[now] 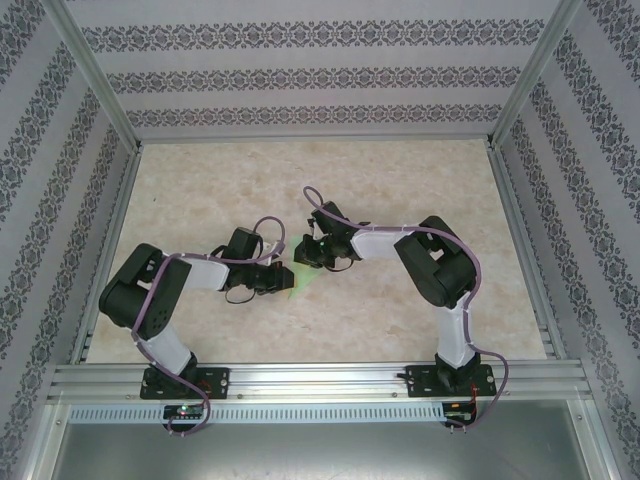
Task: Fold a paper plane with a square sheet of paper (pick it up from the middle)
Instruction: Fourth fold the wing at the center of the table.
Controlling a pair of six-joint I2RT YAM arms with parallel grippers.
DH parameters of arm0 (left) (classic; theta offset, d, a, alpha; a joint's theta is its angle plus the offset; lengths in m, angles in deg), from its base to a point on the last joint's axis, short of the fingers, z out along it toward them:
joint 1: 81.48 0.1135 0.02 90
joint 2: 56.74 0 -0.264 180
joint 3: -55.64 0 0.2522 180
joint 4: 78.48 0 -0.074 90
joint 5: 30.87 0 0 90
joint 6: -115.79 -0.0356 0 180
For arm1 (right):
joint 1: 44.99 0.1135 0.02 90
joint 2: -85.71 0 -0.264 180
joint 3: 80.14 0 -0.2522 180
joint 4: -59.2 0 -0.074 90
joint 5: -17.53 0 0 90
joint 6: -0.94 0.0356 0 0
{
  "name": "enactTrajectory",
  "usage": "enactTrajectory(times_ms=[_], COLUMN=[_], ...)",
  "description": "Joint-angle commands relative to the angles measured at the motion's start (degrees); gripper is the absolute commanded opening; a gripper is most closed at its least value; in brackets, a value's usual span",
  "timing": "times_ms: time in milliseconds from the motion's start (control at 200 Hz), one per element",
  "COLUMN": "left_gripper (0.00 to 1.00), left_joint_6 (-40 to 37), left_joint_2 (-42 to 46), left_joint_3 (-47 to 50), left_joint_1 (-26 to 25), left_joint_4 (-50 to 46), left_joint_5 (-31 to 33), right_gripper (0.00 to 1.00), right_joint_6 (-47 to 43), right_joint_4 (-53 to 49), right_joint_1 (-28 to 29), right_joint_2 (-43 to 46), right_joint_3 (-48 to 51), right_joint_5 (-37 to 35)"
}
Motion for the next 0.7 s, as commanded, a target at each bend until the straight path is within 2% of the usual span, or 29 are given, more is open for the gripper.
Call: enactTrajectory(times_ms=[0,165,360,515,694], left_gripper=[0.20,0.14,0.00,0.00,0.00], left_joint_6=[-4.24,-4.34,-2.37,-2.26,-1.58], left_joint_2=[1.54,2.34,2.17,1.22,2.26], left_joint_3=[-0.11,0.51,2.67,3.57,5.30], left_joint_1=[0.35,0.33,0.27,0.24,0.25], left_joint_4=[-7.47,-7.54,-4.19,-3.47,-2.20], left_joint_5=[5.51,4.91,5.52,5.78,6.85], right_gripper=[0.12,0.12,0.14,0.16,0.18], right_joint_6=[-1.40,-1.98,-2.46,-1.03,0.83], right_joint_4=[-3.92,-4.63,-3.38,0.91,4.76], right_joint_1=[-0.05,-0.02,0.46,0.38,-1.56], right_joint_2=[-2.52,-2.16,-1.33,1.50,8.14], right_joint_3=[0.00,-0.86,-1.46,-0.68,3.30], right_joint_5=[-2.82,-2.52,-1.02,0.82,-0.94])
